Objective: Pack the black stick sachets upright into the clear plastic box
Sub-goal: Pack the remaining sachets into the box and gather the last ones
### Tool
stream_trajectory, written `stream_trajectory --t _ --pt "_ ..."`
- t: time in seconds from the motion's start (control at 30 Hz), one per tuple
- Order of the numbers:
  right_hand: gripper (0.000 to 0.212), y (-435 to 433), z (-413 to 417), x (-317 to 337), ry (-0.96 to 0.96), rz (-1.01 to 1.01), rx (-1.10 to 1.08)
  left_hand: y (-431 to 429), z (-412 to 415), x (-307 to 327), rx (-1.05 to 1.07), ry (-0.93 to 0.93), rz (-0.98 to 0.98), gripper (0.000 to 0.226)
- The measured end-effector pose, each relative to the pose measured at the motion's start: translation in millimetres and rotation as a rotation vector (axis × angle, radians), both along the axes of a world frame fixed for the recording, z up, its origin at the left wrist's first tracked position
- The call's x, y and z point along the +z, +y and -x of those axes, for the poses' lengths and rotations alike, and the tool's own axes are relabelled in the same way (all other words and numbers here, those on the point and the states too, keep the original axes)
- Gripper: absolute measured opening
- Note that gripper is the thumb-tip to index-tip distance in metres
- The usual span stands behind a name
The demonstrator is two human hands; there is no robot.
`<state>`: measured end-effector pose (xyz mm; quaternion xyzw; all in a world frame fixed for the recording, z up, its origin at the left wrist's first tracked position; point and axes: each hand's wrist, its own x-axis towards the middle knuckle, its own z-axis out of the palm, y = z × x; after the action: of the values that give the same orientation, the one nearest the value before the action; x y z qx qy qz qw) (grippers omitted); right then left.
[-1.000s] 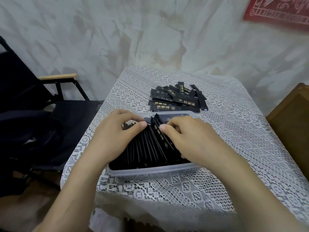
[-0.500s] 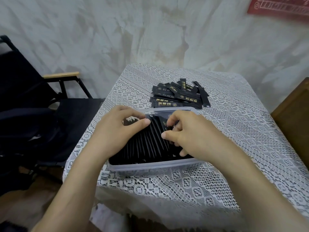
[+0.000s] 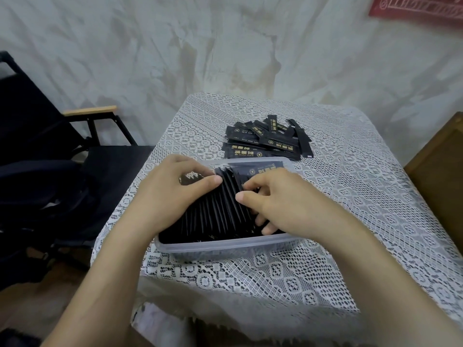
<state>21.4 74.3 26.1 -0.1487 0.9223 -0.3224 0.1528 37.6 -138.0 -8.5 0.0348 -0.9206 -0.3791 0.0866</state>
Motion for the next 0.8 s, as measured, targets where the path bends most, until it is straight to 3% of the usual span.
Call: stream_trajectory --t 0.17,0.4,0.8 --pt "0.056 -4.4 -8.5 3.1 0.125 -0.13 0.033 -0.6 0.2 -1.0 0.009 0.006 0.007 0.03" --pt "0.044 -10.3 -8.8 0.9 0.129 -0.173 0.065 -2.5 0.9 -2.1 0.012 -0.003 0.0 0.034" --pt "0.045 -16.9 -15.6 -4.4 0.174 -0.121 0.124 -2.9 1.3 -4.9 -0.027 0.038 -0.03 0.024"
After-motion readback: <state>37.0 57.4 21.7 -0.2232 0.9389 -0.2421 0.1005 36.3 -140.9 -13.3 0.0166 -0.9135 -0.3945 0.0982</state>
